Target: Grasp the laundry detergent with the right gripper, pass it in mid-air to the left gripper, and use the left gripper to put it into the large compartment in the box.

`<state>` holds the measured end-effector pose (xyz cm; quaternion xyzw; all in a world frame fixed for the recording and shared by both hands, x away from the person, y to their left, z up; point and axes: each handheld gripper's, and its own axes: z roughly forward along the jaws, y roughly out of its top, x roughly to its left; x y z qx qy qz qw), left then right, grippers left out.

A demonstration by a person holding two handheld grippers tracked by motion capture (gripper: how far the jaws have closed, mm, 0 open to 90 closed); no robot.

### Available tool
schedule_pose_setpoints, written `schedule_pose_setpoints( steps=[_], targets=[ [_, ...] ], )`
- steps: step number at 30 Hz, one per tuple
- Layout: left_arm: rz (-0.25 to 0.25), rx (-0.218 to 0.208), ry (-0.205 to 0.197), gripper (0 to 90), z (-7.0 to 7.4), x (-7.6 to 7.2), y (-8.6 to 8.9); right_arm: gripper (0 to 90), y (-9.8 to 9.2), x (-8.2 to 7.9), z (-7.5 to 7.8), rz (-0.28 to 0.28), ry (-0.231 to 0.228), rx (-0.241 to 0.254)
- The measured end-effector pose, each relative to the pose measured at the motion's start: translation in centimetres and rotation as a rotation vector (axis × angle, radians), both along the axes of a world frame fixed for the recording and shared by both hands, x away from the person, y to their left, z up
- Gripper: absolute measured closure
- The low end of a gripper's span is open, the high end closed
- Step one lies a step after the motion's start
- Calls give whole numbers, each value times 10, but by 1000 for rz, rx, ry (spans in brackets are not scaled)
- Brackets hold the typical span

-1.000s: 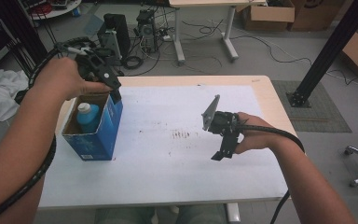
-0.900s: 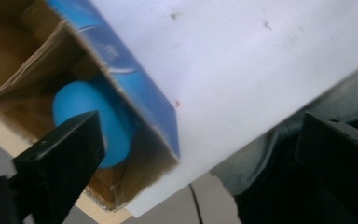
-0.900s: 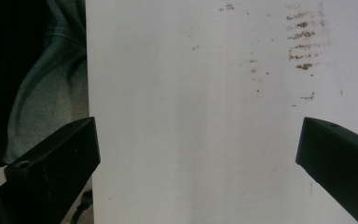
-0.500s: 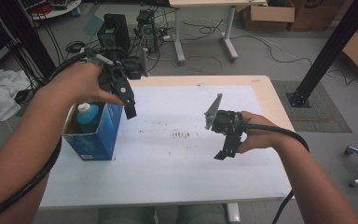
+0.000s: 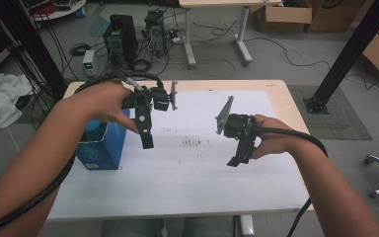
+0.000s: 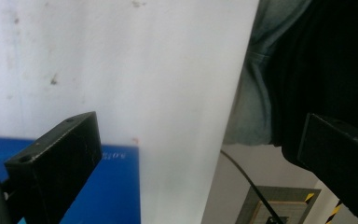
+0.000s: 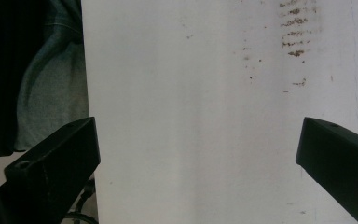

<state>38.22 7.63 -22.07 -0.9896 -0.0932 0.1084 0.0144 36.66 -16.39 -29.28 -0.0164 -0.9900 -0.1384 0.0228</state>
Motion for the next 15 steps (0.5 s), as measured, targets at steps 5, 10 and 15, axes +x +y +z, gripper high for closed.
schedule_pose_setpoints(
  steps=[5,10,15],
  targets=[
    [-14,-9,-1,1,-4,-1,0,0,2,0,-2,3,7,-13],
    [-9,-15,-1,1,-3,1,2,0,3,1,-5,1,14,-17],
    [-10,-24,-1,1,-2,3,3,0,5,3,-8,5,16,-19]
  ],
)
